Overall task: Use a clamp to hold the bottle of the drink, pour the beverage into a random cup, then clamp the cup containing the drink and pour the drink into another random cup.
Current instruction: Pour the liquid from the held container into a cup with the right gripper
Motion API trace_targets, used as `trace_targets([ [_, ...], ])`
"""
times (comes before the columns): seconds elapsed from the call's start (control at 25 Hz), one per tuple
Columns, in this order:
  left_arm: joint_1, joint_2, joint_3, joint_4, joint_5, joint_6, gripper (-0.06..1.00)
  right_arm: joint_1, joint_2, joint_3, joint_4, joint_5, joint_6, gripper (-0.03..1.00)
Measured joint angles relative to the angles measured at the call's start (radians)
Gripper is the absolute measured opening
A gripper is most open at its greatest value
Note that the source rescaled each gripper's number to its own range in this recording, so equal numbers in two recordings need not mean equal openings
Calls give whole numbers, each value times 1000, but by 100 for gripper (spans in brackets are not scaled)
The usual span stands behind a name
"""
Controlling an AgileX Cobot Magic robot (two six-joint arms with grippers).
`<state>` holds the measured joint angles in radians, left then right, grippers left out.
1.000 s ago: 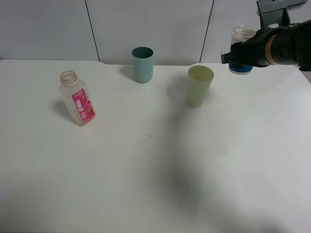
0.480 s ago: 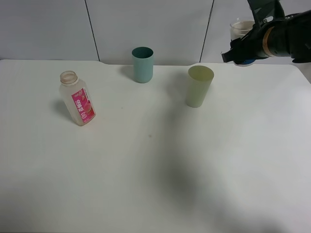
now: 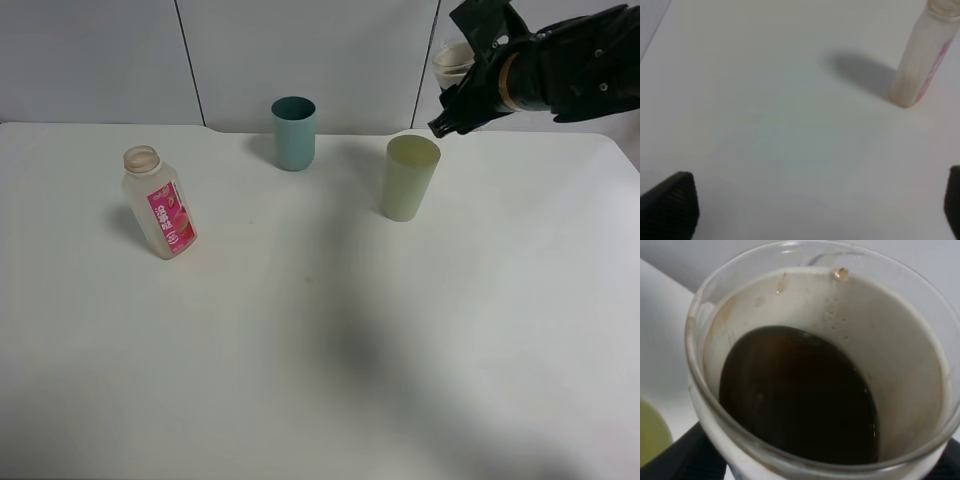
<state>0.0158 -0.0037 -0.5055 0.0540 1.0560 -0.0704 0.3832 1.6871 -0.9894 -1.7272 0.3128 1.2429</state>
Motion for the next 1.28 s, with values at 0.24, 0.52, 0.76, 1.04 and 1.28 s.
trace_targets([
  [0.24, 0, 0, 0, 0, 0, 0, 100, 18, 1, -13, 0, 10, -97, 0],
  [0.52, 0, 0, 0, 0, 0, 0, 100, 18, 1, -15, 0, 11, -104, 0],
  [0.76, 0, 0, 0, 0, 0, 0, 100, 18, 0, -10, 0, 11, -104, 0],
  [1.04, 0, 0, 0, 0, 0, 0, 100, -5, -26, 17, 0, 8, -101, 0],
  [1.28, 0, 0, 0, 0, 0, 0, 100, -5, -26, 17, 0, -38, -159, 0],
])
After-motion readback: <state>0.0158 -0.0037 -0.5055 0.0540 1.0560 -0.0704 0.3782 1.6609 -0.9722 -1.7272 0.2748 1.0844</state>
